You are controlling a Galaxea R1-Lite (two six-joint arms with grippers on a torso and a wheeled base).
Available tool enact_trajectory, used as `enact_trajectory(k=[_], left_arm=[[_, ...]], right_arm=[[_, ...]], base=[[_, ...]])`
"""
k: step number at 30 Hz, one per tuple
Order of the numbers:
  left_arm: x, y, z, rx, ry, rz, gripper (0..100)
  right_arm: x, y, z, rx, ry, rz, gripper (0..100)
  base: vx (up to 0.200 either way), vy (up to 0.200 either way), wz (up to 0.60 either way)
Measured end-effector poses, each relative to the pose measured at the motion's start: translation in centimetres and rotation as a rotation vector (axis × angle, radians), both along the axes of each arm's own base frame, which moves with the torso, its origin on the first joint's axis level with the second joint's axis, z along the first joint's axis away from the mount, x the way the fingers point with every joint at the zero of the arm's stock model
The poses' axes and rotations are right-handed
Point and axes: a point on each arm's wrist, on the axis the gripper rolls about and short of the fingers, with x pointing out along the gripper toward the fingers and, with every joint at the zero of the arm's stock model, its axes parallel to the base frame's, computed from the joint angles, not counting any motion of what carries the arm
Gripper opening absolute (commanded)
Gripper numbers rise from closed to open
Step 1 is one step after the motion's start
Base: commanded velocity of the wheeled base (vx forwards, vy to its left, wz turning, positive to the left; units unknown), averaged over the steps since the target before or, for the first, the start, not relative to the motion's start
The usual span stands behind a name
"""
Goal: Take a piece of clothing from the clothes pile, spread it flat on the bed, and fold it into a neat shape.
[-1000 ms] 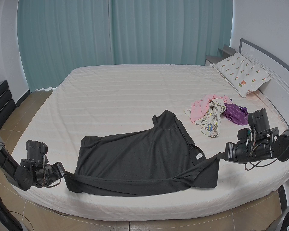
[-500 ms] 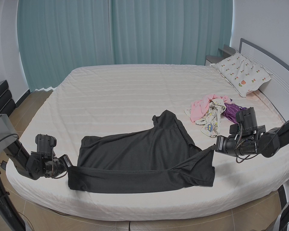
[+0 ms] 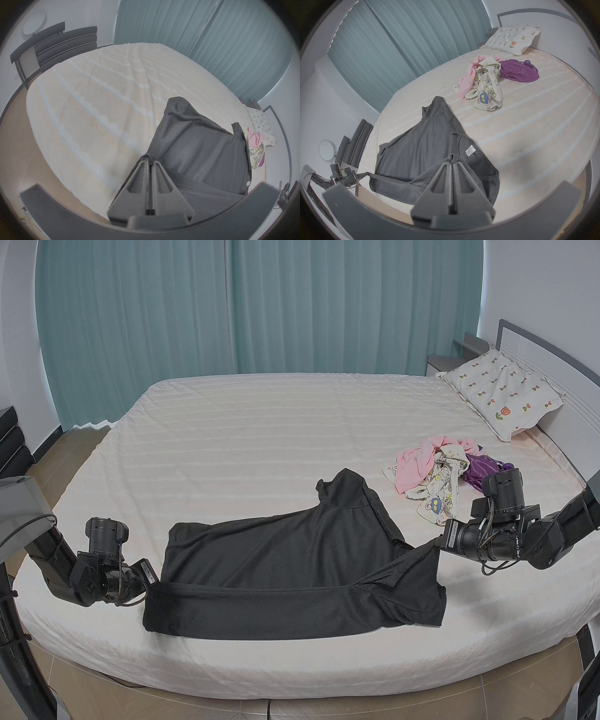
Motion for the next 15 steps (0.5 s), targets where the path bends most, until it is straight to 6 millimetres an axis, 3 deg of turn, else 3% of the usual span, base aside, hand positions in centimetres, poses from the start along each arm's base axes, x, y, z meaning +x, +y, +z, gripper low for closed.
enact_trajectory(k=[15], left_arm=[[3.2, -0.1, -2.1, -0.035, 0.0, 0.038, 0]], right_arm=[[3.0, 0.7, -3.4, 0.051, -0.074, -0.057, 0]], base=[[0.0, 0.0, 0.0]])
